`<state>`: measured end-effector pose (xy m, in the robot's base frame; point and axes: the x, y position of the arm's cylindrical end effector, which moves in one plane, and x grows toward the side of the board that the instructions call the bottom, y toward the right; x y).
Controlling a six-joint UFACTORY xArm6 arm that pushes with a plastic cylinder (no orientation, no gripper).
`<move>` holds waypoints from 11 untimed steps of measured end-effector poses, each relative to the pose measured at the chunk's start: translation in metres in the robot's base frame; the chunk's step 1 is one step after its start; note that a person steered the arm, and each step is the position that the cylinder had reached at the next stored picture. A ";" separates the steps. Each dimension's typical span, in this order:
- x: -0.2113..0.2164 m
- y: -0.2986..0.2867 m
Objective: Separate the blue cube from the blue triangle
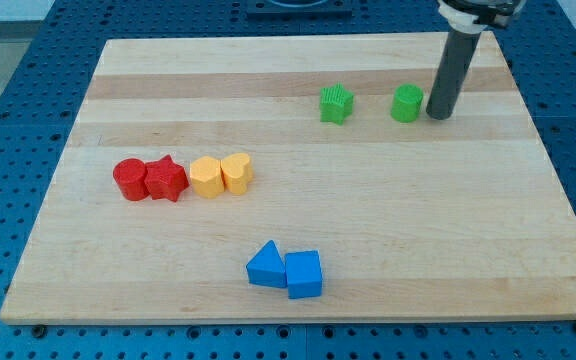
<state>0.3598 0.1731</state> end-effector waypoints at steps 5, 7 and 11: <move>0.015 -0.042; 0.074 -0.045; 0.242 -0.054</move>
<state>0.6022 0.1192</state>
